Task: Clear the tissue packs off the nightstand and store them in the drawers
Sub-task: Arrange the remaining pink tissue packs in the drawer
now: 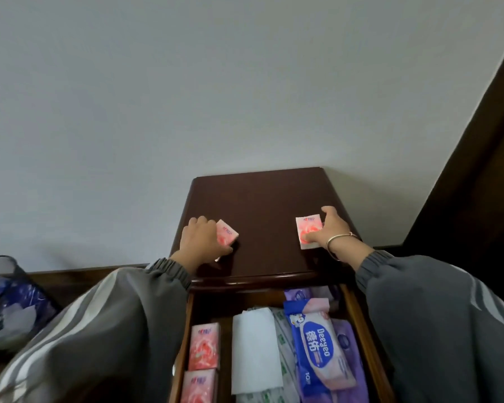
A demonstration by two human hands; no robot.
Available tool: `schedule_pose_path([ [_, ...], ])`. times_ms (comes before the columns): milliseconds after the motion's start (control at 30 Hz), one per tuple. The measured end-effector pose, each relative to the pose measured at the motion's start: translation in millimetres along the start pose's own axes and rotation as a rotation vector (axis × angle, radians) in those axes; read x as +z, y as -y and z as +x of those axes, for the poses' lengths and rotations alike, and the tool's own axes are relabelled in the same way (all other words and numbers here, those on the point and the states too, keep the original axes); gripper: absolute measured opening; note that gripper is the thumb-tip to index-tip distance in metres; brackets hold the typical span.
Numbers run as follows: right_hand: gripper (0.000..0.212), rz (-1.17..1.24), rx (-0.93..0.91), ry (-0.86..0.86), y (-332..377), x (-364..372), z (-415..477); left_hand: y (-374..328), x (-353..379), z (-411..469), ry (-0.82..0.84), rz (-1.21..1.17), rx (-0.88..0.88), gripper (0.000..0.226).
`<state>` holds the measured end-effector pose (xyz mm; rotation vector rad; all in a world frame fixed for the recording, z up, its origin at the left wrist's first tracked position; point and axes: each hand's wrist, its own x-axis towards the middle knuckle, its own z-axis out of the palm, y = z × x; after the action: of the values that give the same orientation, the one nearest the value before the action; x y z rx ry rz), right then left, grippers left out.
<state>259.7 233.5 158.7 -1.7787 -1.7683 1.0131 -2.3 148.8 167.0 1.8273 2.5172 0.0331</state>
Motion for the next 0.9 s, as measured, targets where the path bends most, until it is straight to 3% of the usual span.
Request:
schedule_pose_path([
  [67,0.076,0.122,0.014,-0.071,-8.0,-0.6,-18.0,-5.0,2.7,-29.5,-0.049,-0.145,-0.094,0.065],
  [133,0.062,0.328,0.02,-0.056,-16.8,0.4,-40.8,-9.4,2.5,-59.8,-0.061,-0.527,-0.191,0.063],
  [233,0.053,0.853,0.052,0.23,-28.0,6.2,-86.2,-21.4,3.6,-110.1,0.038,-1.072,-0.273,0.064],
  [333,0.054,0.993,0.033,0.409,-35.8,16.3,-136.1,-40.0,14.1,-159.3,0.177,-1.211,-0.273,0.057],
  [433,0.061,0.903,-0.055,0.461,-39.5,27.8,-175.7,-51.1,23.2,-194.0,0.404,-1.3,-0.304,0.053],
  [600,0.055,0.569,-0.112,0.327,-33.1,36.3,-212.8,-56.8,33.7,-224.6,0.618,-1.575,-0.147,0.058],
  [800,0.037,0.424,-0.154,0.413,-30.9,52.4,-243.3,-52.5,42.3,-240.1,0.574,-1.727,-0.31,0.051],
  [900,0.03,0.431,-0.098,0.49,-34.3,63.4,-253.6,-45.4,48.5,-250.0,0.613,-1.709,-0.294,0.044],
])
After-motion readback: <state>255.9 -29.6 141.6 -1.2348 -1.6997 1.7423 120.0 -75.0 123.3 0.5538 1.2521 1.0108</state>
